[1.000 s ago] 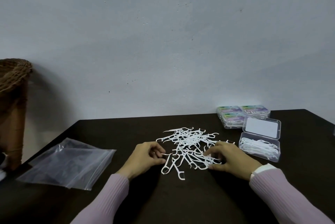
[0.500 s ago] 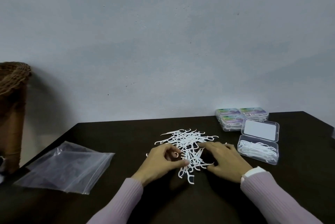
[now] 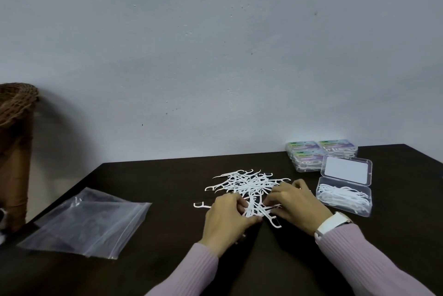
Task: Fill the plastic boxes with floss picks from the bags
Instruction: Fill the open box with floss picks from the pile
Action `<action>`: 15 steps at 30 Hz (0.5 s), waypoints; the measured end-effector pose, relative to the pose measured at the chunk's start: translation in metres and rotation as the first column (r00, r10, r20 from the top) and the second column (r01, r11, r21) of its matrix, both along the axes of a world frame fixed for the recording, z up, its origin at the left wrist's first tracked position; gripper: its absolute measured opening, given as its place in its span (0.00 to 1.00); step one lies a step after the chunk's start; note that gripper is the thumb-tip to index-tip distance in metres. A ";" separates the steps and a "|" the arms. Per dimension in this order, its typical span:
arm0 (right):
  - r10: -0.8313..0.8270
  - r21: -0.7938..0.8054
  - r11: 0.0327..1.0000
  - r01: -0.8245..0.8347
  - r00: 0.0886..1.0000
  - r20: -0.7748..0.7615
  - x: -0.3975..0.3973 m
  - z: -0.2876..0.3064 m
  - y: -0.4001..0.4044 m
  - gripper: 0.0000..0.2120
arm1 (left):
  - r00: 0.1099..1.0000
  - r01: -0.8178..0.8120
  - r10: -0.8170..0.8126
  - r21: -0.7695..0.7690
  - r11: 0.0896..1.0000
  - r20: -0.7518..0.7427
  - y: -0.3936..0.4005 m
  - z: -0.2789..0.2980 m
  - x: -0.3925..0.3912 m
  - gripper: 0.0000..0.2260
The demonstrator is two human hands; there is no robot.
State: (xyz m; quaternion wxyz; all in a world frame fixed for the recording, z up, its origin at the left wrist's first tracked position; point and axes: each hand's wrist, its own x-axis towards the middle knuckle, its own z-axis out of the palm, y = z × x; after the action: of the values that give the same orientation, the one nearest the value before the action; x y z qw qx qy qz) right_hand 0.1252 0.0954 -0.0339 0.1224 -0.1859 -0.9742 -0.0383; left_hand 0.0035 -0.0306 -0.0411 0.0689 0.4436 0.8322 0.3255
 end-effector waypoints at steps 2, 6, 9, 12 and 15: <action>0.004 -0.016 1.000 -0.003 1.000 0.001 0.003 0.001 0.002 0.11 | 0.997 0.023 -0.023 0.009 1.000 0.068 0.000 0.000 -0.005 0.14; -0.014 -0.070 0.997 0.014 1.000 0.000 0.007 0.005 0.002 0.10 | 0.988 0.086 -0.089 0.031 0.996 0.123 0.001 0.002 -0.013 0.11; -0.027 -0.074 0.997 0.027 1.000 0.006 0.009 0.011 -0.002 0.07 | 0.994 0.084 -0.088 0.055 0.995 0.068 0.000 0.001 -0.016 0.10; -0.050 0.041 0.998 0.050 0.999 -0.001 0.007 0.011 -0.008 0.02 | 0.997 0.073 -0.072 0.052 0.996 -0.023 -0.001 0.001 -0.016 0.08; -0.085 0.247 0.964 0.096 0.995 -0.054 0.006 0.004 -0.006 0.17 | 0.993 0.091 -0.088 0.043 0.995 -0.073 -0.002 0.003 -0.016 0.05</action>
State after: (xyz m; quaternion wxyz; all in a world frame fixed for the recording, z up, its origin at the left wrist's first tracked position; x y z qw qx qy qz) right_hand 0.1307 0.0897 -0.0300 0.1638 -0.2140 -0.9493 -0.1617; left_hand -0.0129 -0.0324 -0.0379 0.0437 0.4932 0.8057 0.3252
